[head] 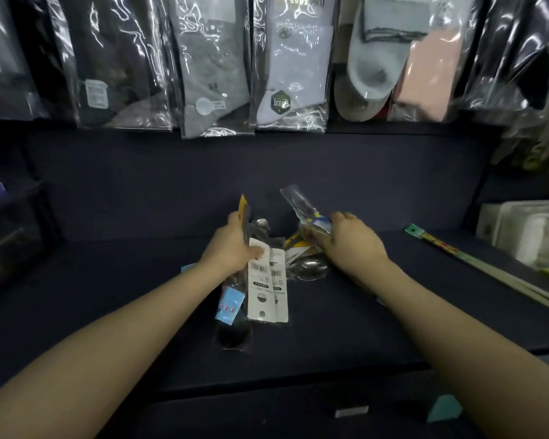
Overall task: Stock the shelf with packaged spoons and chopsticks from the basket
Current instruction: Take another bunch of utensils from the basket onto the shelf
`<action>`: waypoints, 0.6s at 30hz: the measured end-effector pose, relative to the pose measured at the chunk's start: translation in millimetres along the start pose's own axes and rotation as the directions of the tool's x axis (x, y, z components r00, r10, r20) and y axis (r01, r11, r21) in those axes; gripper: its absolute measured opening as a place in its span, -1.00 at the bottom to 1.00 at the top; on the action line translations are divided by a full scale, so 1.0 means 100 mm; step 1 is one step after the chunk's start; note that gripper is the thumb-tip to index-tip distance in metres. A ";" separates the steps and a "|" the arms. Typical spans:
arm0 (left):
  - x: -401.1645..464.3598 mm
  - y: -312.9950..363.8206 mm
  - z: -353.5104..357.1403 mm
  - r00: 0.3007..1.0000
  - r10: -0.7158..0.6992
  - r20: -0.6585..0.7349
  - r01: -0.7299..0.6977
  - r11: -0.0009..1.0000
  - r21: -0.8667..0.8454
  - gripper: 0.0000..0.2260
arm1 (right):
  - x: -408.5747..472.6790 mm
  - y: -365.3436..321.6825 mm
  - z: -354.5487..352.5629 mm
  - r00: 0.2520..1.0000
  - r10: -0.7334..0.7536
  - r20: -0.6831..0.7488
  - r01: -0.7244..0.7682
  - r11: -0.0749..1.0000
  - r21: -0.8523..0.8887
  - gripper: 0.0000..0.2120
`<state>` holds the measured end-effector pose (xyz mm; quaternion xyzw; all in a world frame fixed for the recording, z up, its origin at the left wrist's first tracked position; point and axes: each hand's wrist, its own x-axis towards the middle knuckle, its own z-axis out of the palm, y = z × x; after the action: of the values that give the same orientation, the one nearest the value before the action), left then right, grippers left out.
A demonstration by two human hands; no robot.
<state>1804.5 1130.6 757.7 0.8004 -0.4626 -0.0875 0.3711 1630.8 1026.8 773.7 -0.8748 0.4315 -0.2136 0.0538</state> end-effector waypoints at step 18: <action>-0.21 -0.04 -0.40 0.964 -0.119 0.239 0.266 0.468 -0.843 -0.85 | -0.35 -1.06 0.37 0.919 -0.256 0.301 -0.129 0.525 0.841 -0.64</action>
<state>1814.6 1169.5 778.7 0.5422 -0.2876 -0.4080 0.6758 1704.7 1116.7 757.9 -0.7763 0.2198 -0.2201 0.5483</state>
